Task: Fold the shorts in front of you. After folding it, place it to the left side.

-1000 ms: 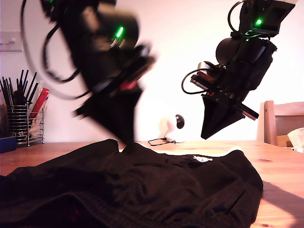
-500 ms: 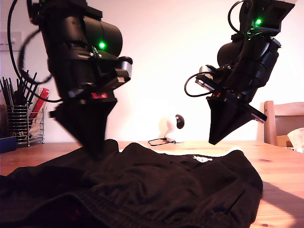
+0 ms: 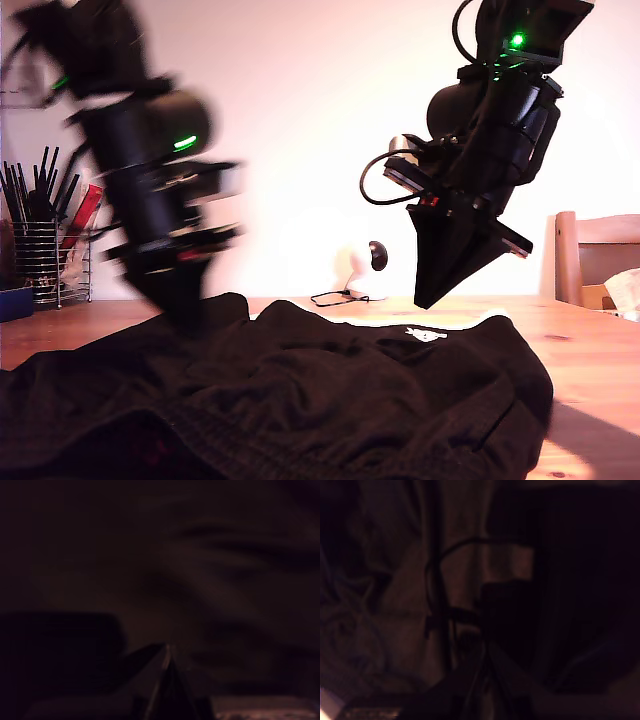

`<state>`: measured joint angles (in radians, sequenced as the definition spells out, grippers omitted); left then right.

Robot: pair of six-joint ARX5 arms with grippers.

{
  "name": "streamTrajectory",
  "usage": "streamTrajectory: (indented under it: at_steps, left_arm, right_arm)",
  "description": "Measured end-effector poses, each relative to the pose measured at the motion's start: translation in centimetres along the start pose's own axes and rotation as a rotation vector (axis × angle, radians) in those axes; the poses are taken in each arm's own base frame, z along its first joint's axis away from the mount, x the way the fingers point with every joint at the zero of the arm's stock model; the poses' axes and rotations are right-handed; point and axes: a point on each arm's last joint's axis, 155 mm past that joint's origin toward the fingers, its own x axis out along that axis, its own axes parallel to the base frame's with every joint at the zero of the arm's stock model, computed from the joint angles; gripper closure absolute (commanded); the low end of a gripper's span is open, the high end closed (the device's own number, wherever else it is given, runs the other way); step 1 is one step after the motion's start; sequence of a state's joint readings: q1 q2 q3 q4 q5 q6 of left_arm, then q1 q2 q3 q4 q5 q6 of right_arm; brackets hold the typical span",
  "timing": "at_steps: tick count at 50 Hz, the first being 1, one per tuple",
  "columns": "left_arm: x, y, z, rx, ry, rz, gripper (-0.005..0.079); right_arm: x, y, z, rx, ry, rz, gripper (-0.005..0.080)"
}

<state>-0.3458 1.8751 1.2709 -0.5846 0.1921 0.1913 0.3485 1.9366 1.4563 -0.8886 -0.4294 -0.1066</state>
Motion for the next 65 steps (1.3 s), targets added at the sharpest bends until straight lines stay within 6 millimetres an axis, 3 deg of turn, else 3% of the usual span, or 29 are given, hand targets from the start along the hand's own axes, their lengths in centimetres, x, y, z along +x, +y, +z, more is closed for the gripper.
streamTrajectory:
  at_steps: [7,15,27,38,48,65]
  left_arm:
    - [0.1,2.0,0.0,-0.03,-0.022,-0.022,0.0762]
    - [2.9,2.2,-0.2,0.003,-0.017,-0.035,0.0762]
    - [3.7,2.5,1.9,0.038,-0.101,-0.029,0.0762]
    - [4.2,3.0,2.5,0.01,-0.118,-0.015,0.0762]
    - [4.5,4.5,4.5,0.009,-0.198,0.053,0.0762]
    - [4.8,7.1,6.4,0.002,-0.294,0.112,0.0762]
  right_arm:
    - [2.1,-1.0,-0.2,0.016,0.033,0.003,0.0765]
    - [4.8,-2.1,-1.4,0.046,0.1,0.008,0.0765]
    - [4.8,-3.6,-0.5,0.026,0.064,-0.029,0.0765]
    - [4.3,-6.1,1.7,-0.004,-0.014,-0.153,0.0765]
    - [3.5,-8.8,4.9,-0.029,-0.138,-0.265,0.0765]
    - [3.3,-10.4,9.3,-0.034,-0.313,-0.324,0.0765]
